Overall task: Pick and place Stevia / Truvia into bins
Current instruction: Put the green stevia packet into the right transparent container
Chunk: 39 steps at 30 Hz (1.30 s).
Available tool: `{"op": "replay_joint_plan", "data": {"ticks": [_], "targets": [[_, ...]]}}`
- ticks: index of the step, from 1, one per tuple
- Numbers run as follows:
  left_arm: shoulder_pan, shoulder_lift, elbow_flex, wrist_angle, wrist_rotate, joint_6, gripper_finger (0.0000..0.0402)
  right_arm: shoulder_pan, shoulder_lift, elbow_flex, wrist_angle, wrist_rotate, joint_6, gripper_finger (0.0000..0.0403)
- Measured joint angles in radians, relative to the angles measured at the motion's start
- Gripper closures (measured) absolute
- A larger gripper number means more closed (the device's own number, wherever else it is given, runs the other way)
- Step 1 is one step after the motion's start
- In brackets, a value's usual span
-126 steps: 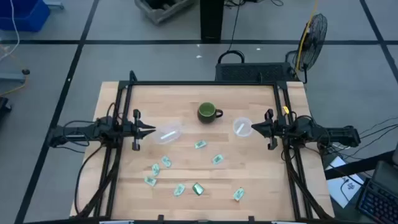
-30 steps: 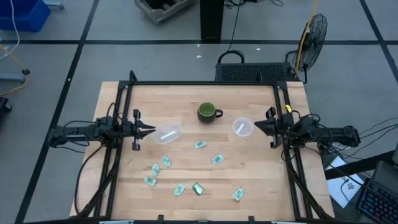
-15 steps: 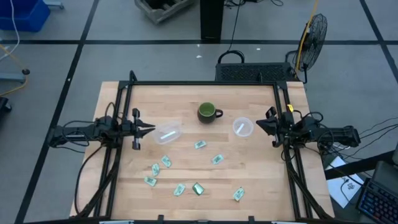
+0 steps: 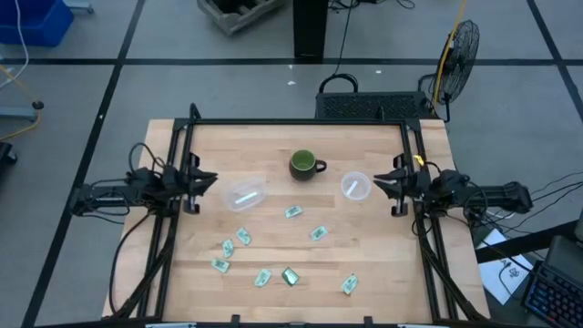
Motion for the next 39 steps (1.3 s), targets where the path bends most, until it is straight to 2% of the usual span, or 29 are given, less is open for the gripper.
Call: {"op": "replay_joint_plan", "data": {"ticks": [2, 6, 10, 16, 20, 25, 29, 36, 39], "targets": [[0.000, 0.000, 0.000, 0.030, -0.010, -0.049, 0.0350, 0.000, 0.030, 0.009, 0.072, 0.000, -0.070, 0.0318], [0.000, 0.001, 0.040, -0.026, -0.074, -0.101, 0.0350, 0.000, 0.104, 0.097, 0.034, -0.003, -0.148, 0.0280], [0.000, 0.051, 0.183, -0.199, -0.130, -0.123, 0.0350, 0.000, 0.202, 0.225, -0.160, -0.003, -0.119, 0.0254], [-0.004, 0.259, 0.466, -0.453, -0.108, -0.136, 0.0350, 0.000, 0.375, 0.349, -0.346, -0.007, -0.005, 0.0243], [-0.019, 0.416, 0.629, -0.594, -0.107, -0.090, 0.0350, 0.007, 0.441, 0.354, -0.372, -0.041, 0.051, 0.0244], [-0.034, 0.576, 0.776, -0.707, -0.141, -0.004, 0.0350, 0.047, 0.480, 0.355, -0.364, -0.051, 0.030, 0.0241], [-0.036, 0.670, 0.843, -0.757, -0.188, 0.028, 0.0335, 0.069, 0.502, 0.356, -0.363, -0.050, -0.033, 0.0236], [-0.036, 0.766, 0.855, -0.765, -0.192, 0.029, 0.0266, 0.042, 0.551, 0.362, -0.366, 0.004, -0.127, 0.0229], [-0.036, 0.791, 0.855, -0.756, -0.204, 0.041, 0.0243, 0.018, 0.586, 0.428, -0.365, 0.003, -0.137, 0.0226]]}}
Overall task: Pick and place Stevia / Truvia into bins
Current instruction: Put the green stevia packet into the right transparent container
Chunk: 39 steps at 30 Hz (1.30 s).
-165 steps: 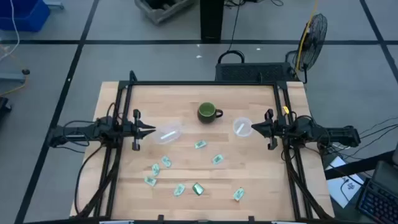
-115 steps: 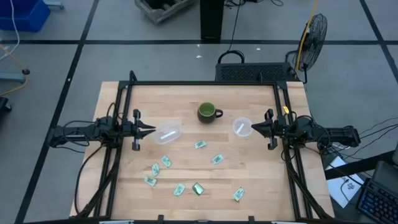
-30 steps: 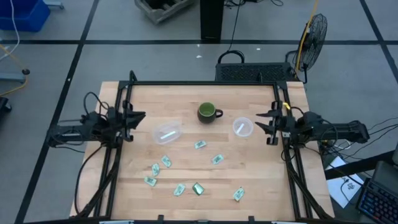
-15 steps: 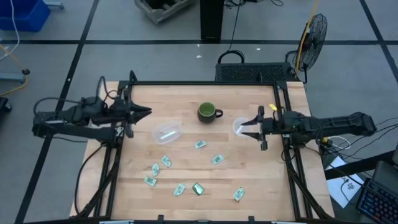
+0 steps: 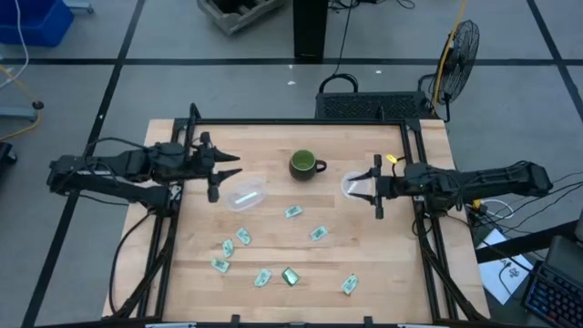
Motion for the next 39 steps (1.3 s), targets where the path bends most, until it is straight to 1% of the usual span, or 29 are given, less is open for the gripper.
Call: {"op": "replay_joint_plan", "data": {"ticks": [3, 4, 6, 8, 10, 11, 13, 15, 17, 20, 22, 27, 33, 36, 39], "targets": [[0.000, 0.008, 0.000, 0.041, -0.050, 0.002, 0.0230, -0.025, 0.040, 0.120, -0.004, -0.002, -0.003, 0.0225], [0.000, 0.008, 0.000, 0.054, -0.064, 0.000, 0.0228, -0.032, 0.054, 0.169, -0.029, -0.004, 0.005, 0.0225], [0.000, 0.008, 0.000, 0.077, -0.085, -0.009, 0.0227, -0.042, 0.081, 0.262, -0.113, -0.004, 0.029, 0.0224], [0.000, 0.005, 0.000, 0.082, -0.090, -0.013, 0.0227, -0.044, 0.109, 0.327, -0.237, -0.004, 0.066, 0.0224], [0.000, 0.005, 0.000, 0.079, -0.091, -0.013, 0.0227, -0.038, 0.137, 0.339, -0.360, -0.020, 0.122, 0.0224], [0.000, 0.005, 0.000, 0.072, -0.091, -0.013, 0.0227, -0.031, 0.155, 0.332, -0.406, -0.049, 0.143, 0.0224], [0.000, 0.008, 0.000, 0.066, -0.090, -0.005, 0.0227, -0.006, 0.202, 0.296, -0.433, -0.098, 0.168, 0.0224], [0.000, 0.009, 0.000, 0.066, -0.087, 0.003, 0.0227, 0.026, 0.256, 0.246, -0.394, -0.122, 0.170, 0.0224], [0.000, 0.009, 0.000, 0.066, -0.086, 0.003, 0.0227, 0.056, 0.321, 0.204, -0.299, -0.134, 0.160, 0.0224], [0.000, 0.009, 0.000, 0.066, -0.085, -0.001, 0.0227, 0.100, 0.414, 0.166, -0.219, -0.104, 0.158, 0.0224], [0.000, 0.008, 0.000, 0.066, -0.084, -0.001, 0.0227, 0.121, 0.457, 0.164, -0.167, -0.078, 0.160, 0.0224], [0.000, 0.007, 0.000, 0.066, -0.084, 0.007, 0.0227, 0.157, 0.584, 0.165, -0.070, -0.107, 0.242, 0.0224], [0.000, 0.007, 0.000, 0.066, -0.082, -0.003, 0.0227, 0.192, 0.782, 0.164, 0.104, -0.107, 0.247, 0.0224], [0.000, 0.007, 0.000, 0.067, -0.081, -0.004, 0.0227, 0.199, 0.852, 0.165, 0.210, -0.108, 0.261, 0.0225], [0.000, 0.007, 0.000, 0.067, -0.081, 0.004, 0.0227, 0.200, 0.910, 0.165, 0.232, -0.109, 0.303, 0.0225]]}}
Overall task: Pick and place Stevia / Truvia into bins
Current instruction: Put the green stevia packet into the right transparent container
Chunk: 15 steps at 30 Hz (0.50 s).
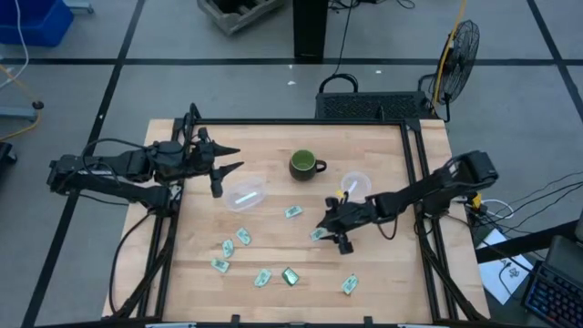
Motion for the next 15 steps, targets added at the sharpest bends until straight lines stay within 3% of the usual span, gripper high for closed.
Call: {"op": "replay_joint_plan", "data": {"ticks": [7, 15], "targets": [[0.000, 0.000, 0.000, 0.000, 0.000, 0.003, 0.0227, 0.000, 0.097, -0.001, 0.006, 0.006, 0.022, 0.0225], [0.000, 0.000, 0.000, 0.000, 0.000, 0.003, 0.0227, -0.027, 0.100, -0.001, 0.005, 0.028, 0.020, 0.0225]]}}
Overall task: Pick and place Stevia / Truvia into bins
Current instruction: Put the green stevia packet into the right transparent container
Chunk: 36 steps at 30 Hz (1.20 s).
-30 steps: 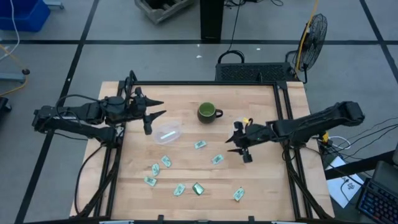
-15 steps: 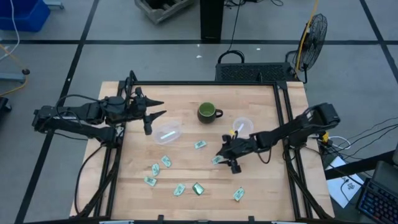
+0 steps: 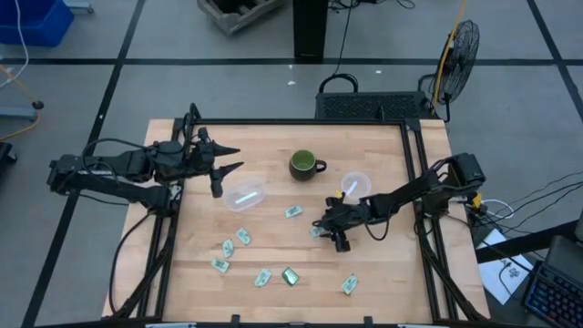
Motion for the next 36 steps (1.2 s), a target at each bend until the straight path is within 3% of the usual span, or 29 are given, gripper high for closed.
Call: {"op": "replay_joint_plan", "data": {"ticks": [10, 21, 28, 32, 36], "targets": [[0.000, 0.000, 0.000, 0.000, 0.000, 0.000, 0.0227, -0.046, 0.058, 0.003, 0.018, -0.003, -0.033, 0.0266], [-0.001, 0.000, -0.001, 0.000, 0.000, -0.008, 0.0227, -0.047, 0.037, 0.001, 0.054, 0.002, -0.095, 0.0392], [-0.002, 0.000, -0.001, 0.000, 0.029, -0.025, 0.0227, -0.047, -0.050, -0.001, 0.065, 0.014, -0.083, 0.0387], [-0.001, 0.000, -0.001, 0.000, 0.029, -0.031, 0.0227, -0.048, -0.150, -0.002, 0.027, 0.125, -0.084, 0.0396], [-0.001, 0.000, -0.001, 0.000, 0.030, -0.033, 0.0227, -0.048, -0.294, -0.001, -0.126, 0.358, -0.080, 0.0393]]}}
